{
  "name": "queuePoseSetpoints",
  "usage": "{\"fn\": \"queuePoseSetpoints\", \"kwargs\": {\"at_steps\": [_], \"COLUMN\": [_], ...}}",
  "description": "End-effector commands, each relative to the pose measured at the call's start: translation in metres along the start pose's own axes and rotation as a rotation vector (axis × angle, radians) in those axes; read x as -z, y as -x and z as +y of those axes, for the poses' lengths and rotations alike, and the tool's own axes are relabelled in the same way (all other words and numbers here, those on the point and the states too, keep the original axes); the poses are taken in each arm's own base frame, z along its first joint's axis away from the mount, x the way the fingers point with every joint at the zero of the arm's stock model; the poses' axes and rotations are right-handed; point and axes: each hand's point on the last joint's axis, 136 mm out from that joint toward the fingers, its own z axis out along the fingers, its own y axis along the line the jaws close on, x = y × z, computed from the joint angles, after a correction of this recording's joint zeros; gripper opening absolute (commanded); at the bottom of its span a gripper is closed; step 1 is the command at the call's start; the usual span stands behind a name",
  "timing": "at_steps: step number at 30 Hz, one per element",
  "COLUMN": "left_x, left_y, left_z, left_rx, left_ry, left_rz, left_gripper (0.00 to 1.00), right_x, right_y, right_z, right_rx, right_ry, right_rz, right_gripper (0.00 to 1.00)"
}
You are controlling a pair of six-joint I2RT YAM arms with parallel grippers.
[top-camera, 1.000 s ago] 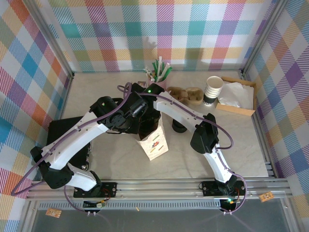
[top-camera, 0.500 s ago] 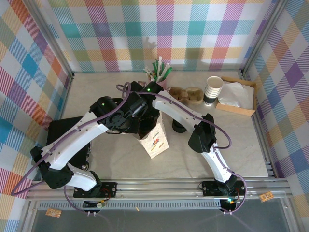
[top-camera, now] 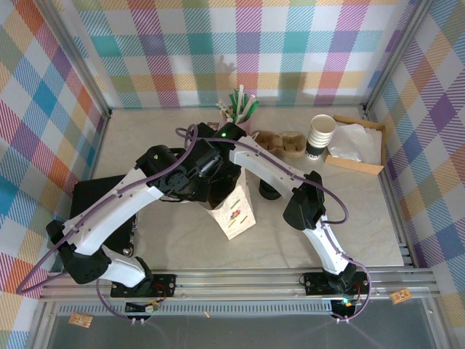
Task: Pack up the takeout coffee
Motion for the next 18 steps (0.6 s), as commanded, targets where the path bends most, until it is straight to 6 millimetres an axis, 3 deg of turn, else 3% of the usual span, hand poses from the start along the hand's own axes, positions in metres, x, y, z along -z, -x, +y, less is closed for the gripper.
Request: {"fn": "queuePoseSetpoints", "kwargs": {"at_steps": [1, 18], "left_x": [0.004, 0.004], "left_y": [-0.005, -0.005], "left_z": [-0.009, -0.009], "left_rx": [-0.048, -0.100], "left_ry": [-0.014, 0.002], "left_rz": [0.023, 0.020], "left_gripper": [0.00, 0.00], "right_x": [0.029, 0.052], "right_y": [0.002, 0.003], "right_z": [0.006, 0.012], "right_rx": [-0.006, -0.031], "right_ry": [0.039, 0.087], "right_rz": [-0.053, -0.091], "right_gripper": [0.96, 0.99]}}
